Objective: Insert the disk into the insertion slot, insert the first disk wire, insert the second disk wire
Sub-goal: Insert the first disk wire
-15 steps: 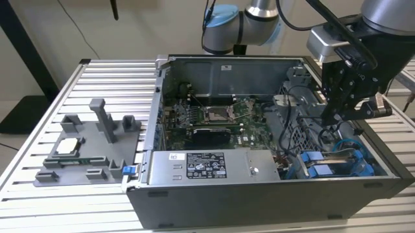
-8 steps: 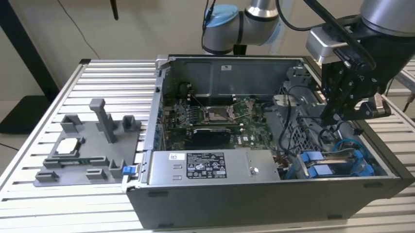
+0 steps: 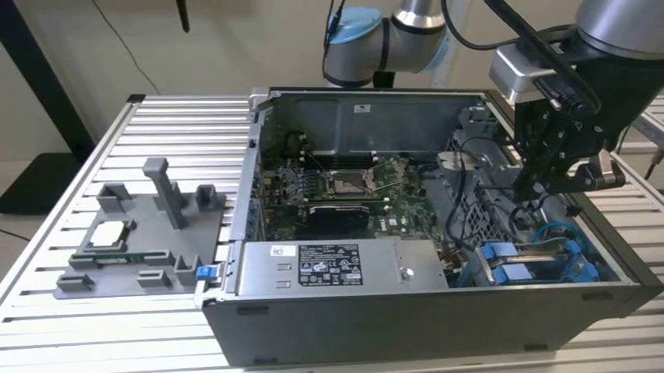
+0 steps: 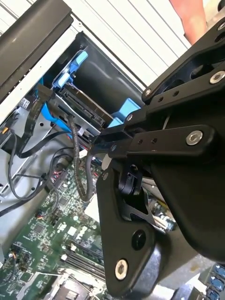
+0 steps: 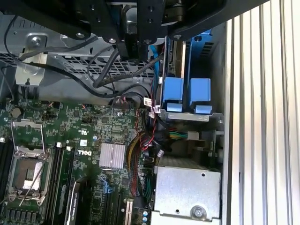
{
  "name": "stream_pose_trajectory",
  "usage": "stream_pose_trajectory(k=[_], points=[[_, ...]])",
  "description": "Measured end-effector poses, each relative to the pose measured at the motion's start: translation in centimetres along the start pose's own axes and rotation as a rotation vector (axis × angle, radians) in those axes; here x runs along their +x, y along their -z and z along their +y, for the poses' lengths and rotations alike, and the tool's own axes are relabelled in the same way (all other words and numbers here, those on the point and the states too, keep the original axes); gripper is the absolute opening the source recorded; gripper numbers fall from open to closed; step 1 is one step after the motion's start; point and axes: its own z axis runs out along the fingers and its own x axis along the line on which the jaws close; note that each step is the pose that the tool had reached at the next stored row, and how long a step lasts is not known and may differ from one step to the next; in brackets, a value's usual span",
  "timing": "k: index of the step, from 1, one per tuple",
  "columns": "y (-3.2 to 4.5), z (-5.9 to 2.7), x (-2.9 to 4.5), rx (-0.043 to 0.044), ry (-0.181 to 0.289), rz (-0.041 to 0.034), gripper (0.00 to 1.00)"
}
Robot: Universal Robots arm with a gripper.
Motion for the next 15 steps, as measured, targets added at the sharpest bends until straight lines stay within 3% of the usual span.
stream_pose_trajectory(k=[15], points=[[-0.28, -1.37, 0.87, -0.0074, -0.001, 0.0002, 0.00]])
